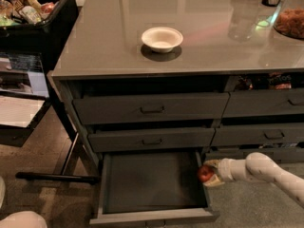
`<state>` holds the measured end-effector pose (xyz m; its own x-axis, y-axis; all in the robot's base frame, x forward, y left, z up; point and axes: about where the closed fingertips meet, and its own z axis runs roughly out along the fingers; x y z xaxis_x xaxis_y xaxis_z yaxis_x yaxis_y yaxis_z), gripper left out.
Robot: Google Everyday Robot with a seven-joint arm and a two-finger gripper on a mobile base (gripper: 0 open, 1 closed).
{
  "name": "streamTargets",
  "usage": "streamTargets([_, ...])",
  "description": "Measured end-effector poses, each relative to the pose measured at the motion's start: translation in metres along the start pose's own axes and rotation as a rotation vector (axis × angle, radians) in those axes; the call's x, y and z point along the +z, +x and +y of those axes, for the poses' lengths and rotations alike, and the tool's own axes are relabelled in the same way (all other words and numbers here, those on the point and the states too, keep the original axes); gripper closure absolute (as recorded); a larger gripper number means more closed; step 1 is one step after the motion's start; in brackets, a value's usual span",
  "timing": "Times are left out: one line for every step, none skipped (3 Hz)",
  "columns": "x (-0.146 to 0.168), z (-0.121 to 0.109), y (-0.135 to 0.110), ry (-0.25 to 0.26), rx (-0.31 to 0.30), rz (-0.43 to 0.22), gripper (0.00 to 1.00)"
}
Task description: Pick apple from bottom drawer and place on counter
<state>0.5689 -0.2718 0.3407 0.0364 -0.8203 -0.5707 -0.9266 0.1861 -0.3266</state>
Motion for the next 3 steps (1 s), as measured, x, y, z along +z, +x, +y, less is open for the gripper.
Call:
streamTargets([-0.08,0.003,-0.026,0.058,-0.113,-0.06,1.0])
streamTargets([-0.153,-0.01,-0.059,0.141,-0.19,-0.077,1.0])
streamTargets([-0.224,-0.049,-0.109,0.236,-0.258,-0.076,1.0])
